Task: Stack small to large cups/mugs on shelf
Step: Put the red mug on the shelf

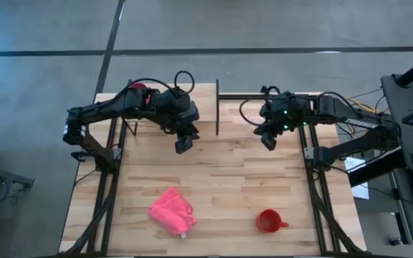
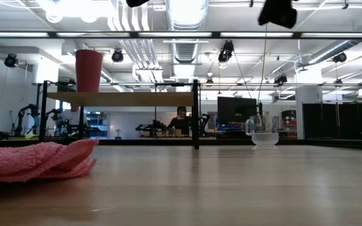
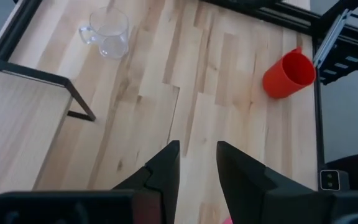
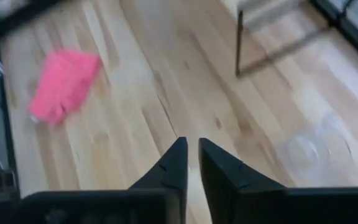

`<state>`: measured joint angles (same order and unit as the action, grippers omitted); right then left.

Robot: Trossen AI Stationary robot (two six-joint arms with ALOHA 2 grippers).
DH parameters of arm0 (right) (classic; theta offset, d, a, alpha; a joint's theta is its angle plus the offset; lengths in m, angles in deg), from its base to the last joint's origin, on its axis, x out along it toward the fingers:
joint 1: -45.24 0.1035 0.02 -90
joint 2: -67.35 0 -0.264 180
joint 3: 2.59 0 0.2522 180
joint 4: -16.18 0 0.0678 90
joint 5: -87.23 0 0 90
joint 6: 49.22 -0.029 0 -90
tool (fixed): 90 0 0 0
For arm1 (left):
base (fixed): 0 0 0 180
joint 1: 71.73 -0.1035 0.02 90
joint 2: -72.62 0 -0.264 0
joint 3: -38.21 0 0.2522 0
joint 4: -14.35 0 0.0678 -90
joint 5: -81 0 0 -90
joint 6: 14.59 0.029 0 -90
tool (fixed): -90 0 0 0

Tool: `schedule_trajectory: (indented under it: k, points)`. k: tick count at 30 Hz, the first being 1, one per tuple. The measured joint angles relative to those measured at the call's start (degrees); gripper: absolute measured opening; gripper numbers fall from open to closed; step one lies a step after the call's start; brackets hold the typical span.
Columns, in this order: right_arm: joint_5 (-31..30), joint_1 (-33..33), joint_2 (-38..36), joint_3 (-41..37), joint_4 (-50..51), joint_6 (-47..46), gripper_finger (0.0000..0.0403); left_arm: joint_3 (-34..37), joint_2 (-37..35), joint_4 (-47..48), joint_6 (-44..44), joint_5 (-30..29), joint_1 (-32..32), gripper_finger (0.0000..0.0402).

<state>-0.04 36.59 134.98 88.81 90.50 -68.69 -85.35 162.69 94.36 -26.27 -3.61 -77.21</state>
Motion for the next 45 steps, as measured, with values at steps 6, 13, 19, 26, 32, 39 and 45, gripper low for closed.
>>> schedule_trajectory:
  k: [6,13,19,26,32,39,45]
  points:
    - [0.19,0.0,0.35,0.4,7.66,-2.79,0.0087,-0.33,-1.41,-3.08,0.02,-0.02,-0.02,0.0091]
    - [0.5,0.0,0.44,0.43,11.23,-5.48,0.0123,-0.33,-3.64,-6.65,0.53,-0.07,-0.02,0.0091]
    - [12.21,0.43,0.44,0.58,11.77,-14.14,0.0122,-0.24,-4.13,-7.31,0.71,-0.1,-0.02,0.0091]
    - [21.44,6.18,0.61,0.58,13.1,-21.41,0.0111,-0.22,-4.18,-7.99,2.03,-0.12,-0.02,0.0091]
    - [21.89,14.29,0.61,0.57,16.04,-28.4,0.0111,-0.2,-4.18,-7.95,2.16,-0.11,-0.02,0.0091]
    - [21.84,25.15,0.83,-1.0,15.94,-30.26,0.0111,-0.2,-4.18,-9.37,4.49,-0.13,-0.02,0.0091]
    - [19.65,29.38,0.83,-3.78,12.97,-30.58,0.0109,-0.21,-4.18,-14.19,6.11,0.12,-0.02,0.0091]
